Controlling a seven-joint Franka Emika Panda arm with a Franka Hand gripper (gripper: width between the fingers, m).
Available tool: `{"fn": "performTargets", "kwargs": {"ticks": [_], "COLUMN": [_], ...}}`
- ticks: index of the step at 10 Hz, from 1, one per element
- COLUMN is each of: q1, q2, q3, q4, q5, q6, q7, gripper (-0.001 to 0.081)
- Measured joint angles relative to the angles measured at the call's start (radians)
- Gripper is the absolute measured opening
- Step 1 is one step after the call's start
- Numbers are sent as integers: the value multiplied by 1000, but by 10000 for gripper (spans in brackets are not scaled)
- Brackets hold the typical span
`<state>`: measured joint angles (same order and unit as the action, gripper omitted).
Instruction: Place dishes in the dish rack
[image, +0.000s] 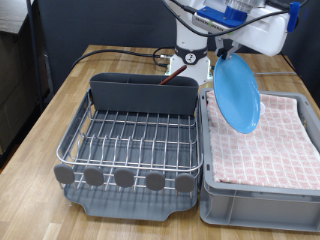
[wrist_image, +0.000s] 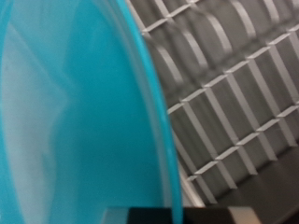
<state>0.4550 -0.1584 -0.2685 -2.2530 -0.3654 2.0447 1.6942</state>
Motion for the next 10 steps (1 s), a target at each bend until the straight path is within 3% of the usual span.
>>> {"fn": "performTargets", "kwargs": {"ticks": [2, 5, 8, 10], "q1": [-7, -40, -72, -73], "q2": [-14, -48, -80, -75], "q3": [-6, -53, -129, -125], "q4": [33, 36, -3, -1], "q5": [-91, -212, -245, -263], "q6": [-98, -127, 31, -4], "q7": [-39, -222, -413, -405], "gripper": [19, 19, 19, 19]}}
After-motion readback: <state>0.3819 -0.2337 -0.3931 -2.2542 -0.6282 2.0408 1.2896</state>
